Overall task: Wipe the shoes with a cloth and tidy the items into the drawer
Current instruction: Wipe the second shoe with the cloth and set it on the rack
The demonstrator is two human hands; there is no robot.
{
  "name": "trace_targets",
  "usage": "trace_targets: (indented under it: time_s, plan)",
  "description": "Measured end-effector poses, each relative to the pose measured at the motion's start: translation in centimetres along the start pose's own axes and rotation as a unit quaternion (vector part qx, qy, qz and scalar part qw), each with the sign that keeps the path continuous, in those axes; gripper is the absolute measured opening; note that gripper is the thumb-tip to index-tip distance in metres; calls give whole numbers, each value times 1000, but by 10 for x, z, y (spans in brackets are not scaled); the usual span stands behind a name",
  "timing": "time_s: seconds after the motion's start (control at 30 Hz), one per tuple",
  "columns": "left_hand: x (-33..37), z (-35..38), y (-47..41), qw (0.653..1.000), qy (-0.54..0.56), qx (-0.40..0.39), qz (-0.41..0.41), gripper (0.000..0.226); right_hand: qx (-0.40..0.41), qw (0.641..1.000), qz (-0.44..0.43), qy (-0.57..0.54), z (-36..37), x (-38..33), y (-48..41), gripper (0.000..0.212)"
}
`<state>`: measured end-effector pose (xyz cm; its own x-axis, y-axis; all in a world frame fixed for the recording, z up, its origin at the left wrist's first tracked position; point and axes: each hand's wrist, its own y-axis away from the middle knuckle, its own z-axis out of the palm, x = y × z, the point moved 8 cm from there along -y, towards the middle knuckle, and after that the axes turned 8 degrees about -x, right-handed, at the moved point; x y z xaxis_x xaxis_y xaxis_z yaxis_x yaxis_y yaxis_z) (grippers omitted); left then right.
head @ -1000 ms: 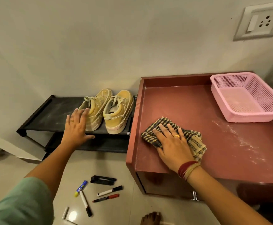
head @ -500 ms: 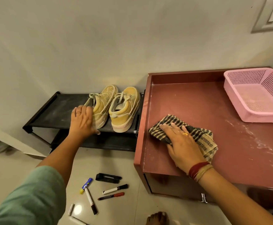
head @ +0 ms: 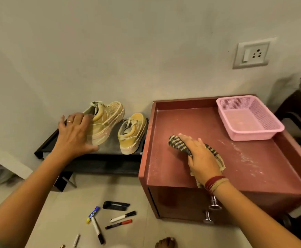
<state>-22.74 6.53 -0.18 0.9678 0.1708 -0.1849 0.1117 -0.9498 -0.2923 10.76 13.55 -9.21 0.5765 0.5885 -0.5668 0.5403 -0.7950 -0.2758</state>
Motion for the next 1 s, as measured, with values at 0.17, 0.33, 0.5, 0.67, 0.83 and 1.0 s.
trace_targets:
  time_s: [0.17, 0.33, 0.5, 0.67, 0.83, 1.0]
  plan:
    - [68, -80, 24, 996, 82, 38, 10, 98, 39, 985, 4, 171, -35, 4, 28, 70]
    - [148, -85, 43, 982, 186, 18, 11, 101, 138, 967, 45, 208, -77, 13, 55, 63]
    - [198, -45, 46, 950, 310, -15, 24, 101, 258, 937, 200, -126, -116, 54, 77, 56]
    - [211, -21, 52, 933, 338, -48, 111, 102, 347, 898, 159, -220, -148, 27, 66, 52]
    - [206, -24, 59, 899, 420, 6, 121, 107, 274, 950, 34, -148, -117, -17, 40, 58]
    - [212, -16, 59, 861, 498, 45, 89, 102, 126, 982, -123, -73, -76, -75, 28, 65]
